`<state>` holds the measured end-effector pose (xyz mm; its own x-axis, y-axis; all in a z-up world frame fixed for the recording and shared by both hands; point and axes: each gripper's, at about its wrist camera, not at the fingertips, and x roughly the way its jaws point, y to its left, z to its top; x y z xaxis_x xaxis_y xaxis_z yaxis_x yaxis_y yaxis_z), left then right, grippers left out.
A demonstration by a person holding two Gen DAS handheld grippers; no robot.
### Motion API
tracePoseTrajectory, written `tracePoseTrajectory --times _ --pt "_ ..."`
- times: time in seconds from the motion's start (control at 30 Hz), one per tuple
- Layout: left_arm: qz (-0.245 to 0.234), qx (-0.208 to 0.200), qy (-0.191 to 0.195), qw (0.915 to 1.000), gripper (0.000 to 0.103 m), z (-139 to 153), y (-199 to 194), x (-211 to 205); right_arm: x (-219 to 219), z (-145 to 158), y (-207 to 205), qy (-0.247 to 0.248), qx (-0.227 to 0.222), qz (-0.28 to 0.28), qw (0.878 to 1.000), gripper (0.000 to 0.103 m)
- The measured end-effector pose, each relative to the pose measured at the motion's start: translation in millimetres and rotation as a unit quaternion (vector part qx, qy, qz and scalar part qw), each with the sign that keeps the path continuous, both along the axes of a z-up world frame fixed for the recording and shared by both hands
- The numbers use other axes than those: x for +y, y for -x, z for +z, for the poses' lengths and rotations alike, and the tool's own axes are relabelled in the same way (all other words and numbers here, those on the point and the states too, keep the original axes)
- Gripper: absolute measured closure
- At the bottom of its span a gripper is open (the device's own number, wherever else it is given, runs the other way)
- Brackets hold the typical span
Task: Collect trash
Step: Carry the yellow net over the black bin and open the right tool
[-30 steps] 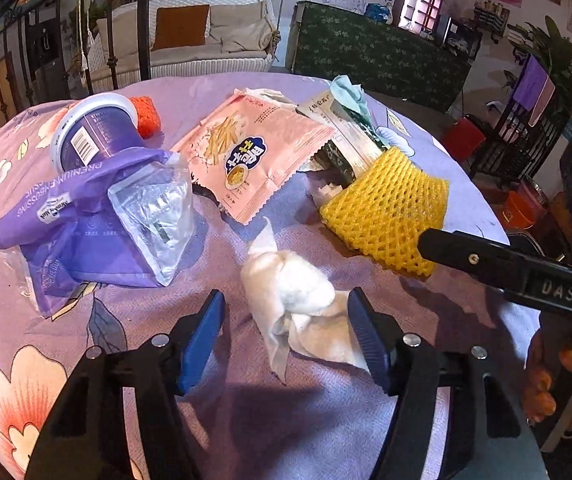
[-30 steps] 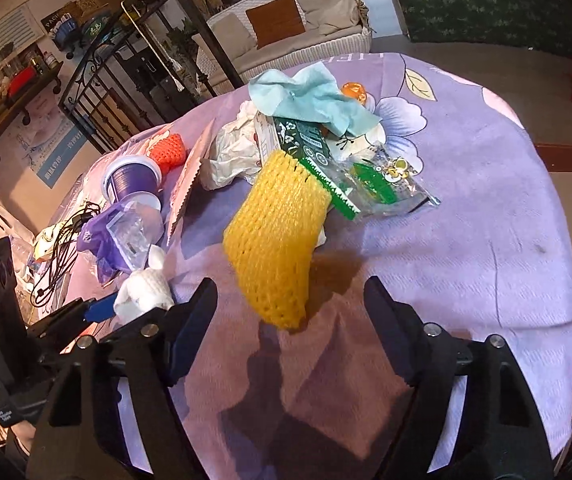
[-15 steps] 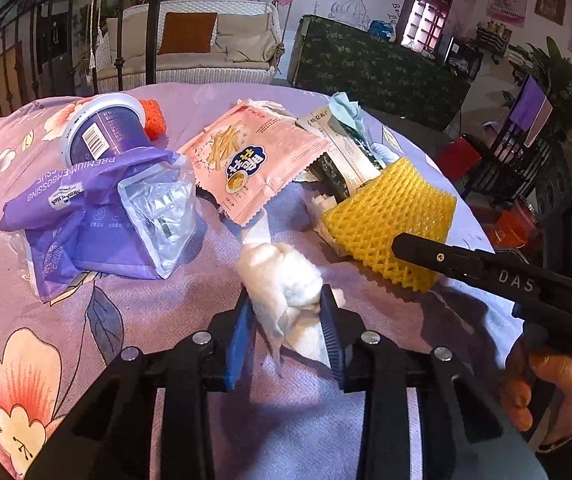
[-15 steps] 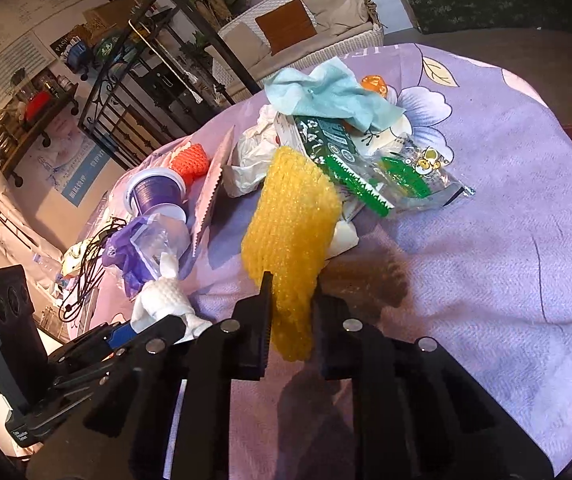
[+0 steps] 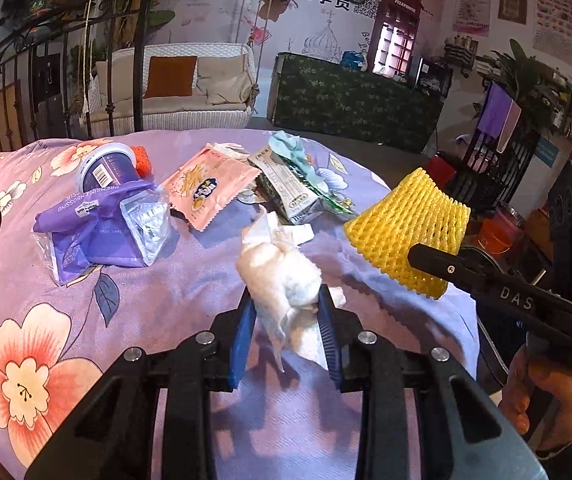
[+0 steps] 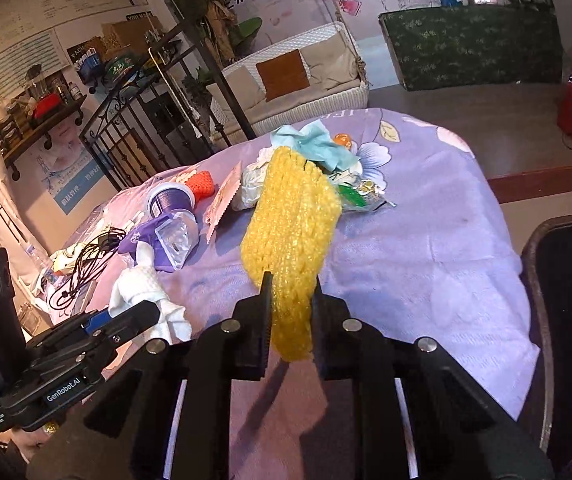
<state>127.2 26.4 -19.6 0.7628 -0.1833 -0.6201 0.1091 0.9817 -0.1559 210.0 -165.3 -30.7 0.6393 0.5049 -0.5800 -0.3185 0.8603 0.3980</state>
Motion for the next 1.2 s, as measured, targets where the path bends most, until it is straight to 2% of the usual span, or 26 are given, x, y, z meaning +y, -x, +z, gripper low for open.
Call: tracePoseTrajectory --times 0.27,0.53,0.67,0.8,1.0,1.2 --pt "-0.056 -0.015 0.000 0.9983 0.071 0 16 -44 -50 7 43 0.029 -0.034 -0.073 0.996 0.085" --pt "-0.124 -0.024 -0.002 0.9919 0.071 0 18 -88 -104 8 72 0.087 -0.051 -0.152 0.983 0.085" --pt "-0.161 -0.024 -0.002 0.9867 0.071 -2 17 -111 -135 -2 72 0.098 -0.028 -0.199 0.975 0.085" --pt "-0.192 -0.027 -0.004 0.9809 0.071 -3 17 -133 -160 -18 63 0.130 0.005 -0.239 0.962 0.085" --pt "-0.231 -0.032 -0.010 0.9724 0.071 -4 23 -156 -200 -60 38 0.163 0.092 -0.266 0.946 0.085" --pt "-0.252 -0.019 -0.016 0.9675 0.071 -12 23 -172 -213 -81 28 0.177 0.140 -0.272 0.936 0.085"
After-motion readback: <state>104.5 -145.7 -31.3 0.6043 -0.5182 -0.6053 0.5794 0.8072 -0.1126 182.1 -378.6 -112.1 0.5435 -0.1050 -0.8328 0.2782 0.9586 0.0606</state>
